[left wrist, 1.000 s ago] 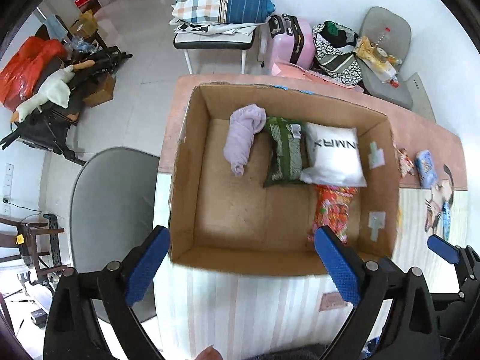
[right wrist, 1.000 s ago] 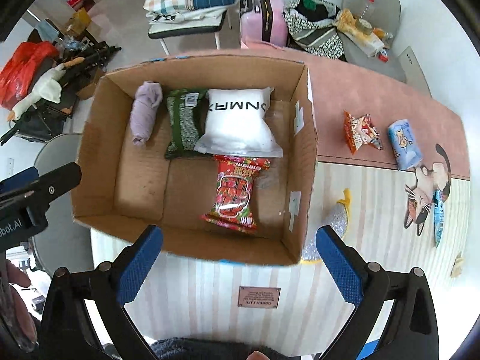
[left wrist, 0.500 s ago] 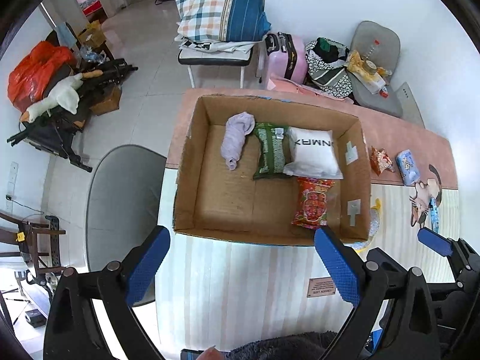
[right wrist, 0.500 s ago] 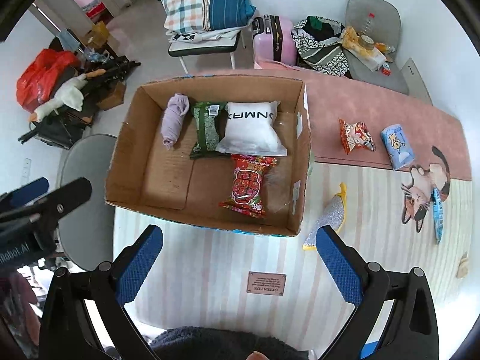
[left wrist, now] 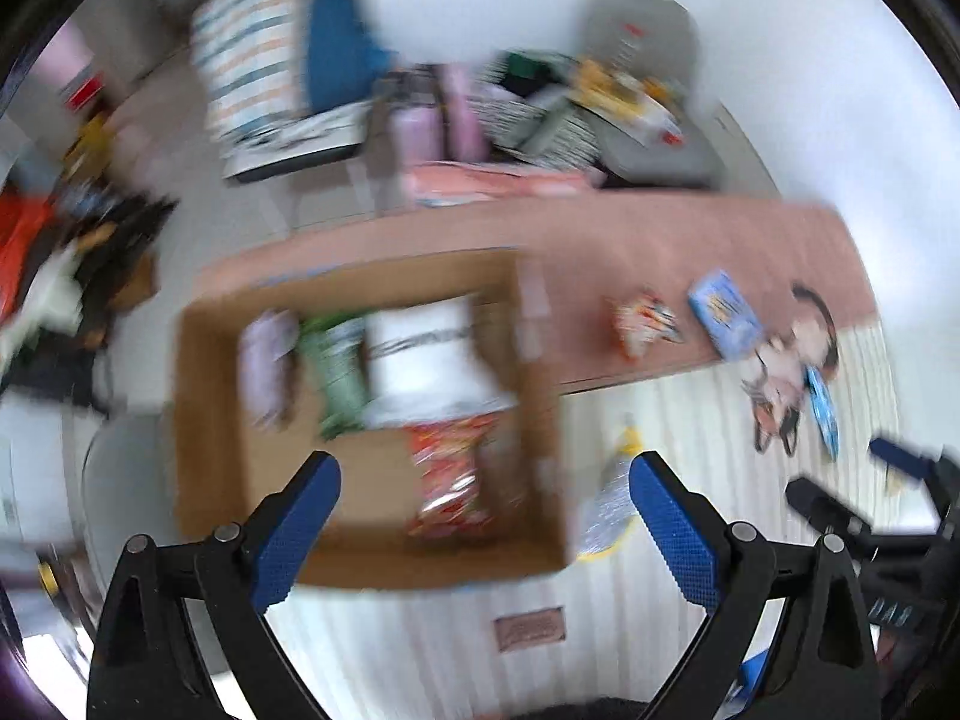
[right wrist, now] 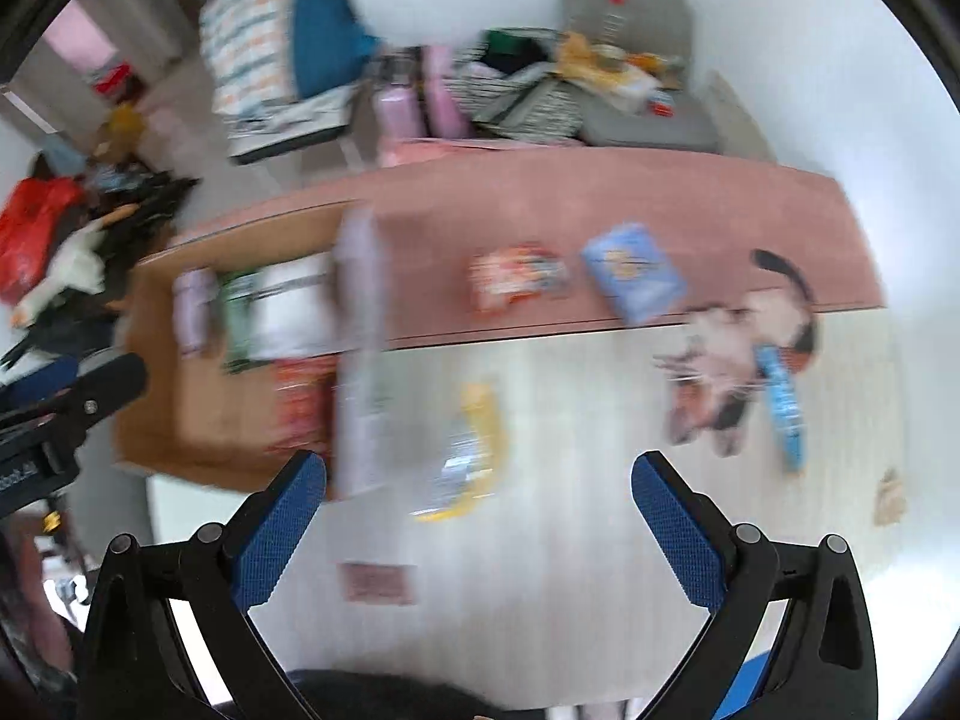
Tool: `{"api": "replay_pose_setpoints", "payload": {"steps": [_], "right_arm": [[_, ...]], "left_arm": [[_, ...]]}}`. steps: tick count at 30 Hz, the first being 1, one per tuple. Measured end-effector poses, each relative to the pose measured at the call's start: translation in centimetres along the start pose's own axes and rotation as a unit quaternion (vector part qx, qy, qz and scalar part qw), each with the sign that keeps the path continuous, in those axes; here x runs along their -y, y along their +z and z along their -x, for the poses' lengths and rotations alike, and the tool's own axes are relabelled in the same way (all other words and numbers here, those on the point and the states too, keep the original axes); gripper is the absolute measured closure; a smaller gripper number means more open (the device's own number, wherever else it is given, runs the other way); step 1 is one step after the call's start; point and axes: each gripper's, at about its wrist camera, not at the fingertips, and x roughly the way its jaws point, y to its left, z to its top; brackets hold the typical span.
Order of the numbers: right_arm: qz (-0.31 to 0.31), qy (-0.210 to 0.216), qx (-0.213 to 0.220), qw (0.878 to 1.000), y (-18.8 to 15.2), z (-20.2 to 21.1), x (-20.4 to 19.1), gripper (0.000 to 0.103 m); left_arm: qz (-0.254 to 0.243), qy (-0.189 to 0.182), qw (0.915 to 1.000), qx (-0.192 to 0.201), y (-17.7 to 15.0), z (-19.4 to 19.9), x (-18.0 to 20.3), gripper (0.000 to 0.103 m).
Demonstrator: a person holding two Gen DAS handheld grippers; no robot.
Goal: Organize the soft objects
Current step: 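Grasp blue tissue pack with right tool while left tool grasps orange panda snack bag, then place blue pack into box with right tool while left tool drops panda bag in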
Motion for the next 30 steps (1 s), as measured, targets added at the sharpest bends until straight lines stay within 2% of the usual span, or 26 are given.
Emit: {"api": "replay_pose_setpoints", "payload": {"steps": [2,4,8,9,13,15,20,21,22,23,25,27,30], "right_arm": [[0.001,-0.018,-0.015,1.0,1.7,-1.6,3.1,0.0],[0.013,-0.026,-0.027,0.999,3.8,-3.9,6.1,0.0],[0.047,-0.029,-0.069,0.996,7.6,-9.4,9.9,0.0],[0.052,-0.023,-0.08,0.995,8.4,-10.8,10.6,0.0],[0.073,-0.019,-0.117,0.99,11.5,-17.0,12.2,0.0],[0.085,-0.022,-0.139,0.986,13.1,-20.5,12.3,0.0],[0.098,-0.024,-0.184,0.978,15.3,-26.8,12.3,0.0],[0.101,-0.028,-0.192,0.976,15.4,-27.6,12.3,0.003],[0.101,-0.031,-0.201,0.974,15.4,-28.4,12.6,0.016],[0.097,-0.03,-0.206,0.973,15.4,-28.8,12.9,0.019],[0.081,-0.03,-0.196,0.977,15.4,-28.3,13.9,0.038],[0.052,-0.015,-0.2,0.978,15.3,-27.9,15.4,0.046],[0.019,0.005,-0.201,0.979,15.0,-27.4,17.3,0.055]], "left_arm": [[-0.06,0.013,0.998,-0.012,2.8,-2.7,3.4,0.004],[-0.129,0.033,0.9906,-0.031,5.4,-6.1,7.0,0.004],[-0.234,0.081,0.9666,-0.067,8.7,-13.2,11.9,0.004],[-0.258,0.101,0.9576,-0.078,9.2,-15.1,12.9,0.004],[-0.294,0.127,0.9416,-0.104,9.8,-19.0,14.2,0.004],[-0.291,0.133,0.9397,-0.12,9.8,-20.4,14.2,0.004],[-0.28,0.118,0.9415,-0.146,10.4,-22.3,14.0,0.004],[-0.282,0.115,0.9408,-0.15,10.5,-22.5,14.1,0.004],[-0.284,0.115,0.9395,-0.154,10.7,-22.8,14.3,0.004],[-0.286,0.114,0.9387,-0.156,10.8,-23.1,14.5,0.004],[-0.303,0.108,0.9337,-0.158,10.8,-23.7,15.3,0.004],[-0.321,0.106,0.9282,-0.155,10.9,-24.1,16.4,0.004],[-0.331,0.075,0.9258,-0.167,11.4,-24.4,17.8,0.004]]}}
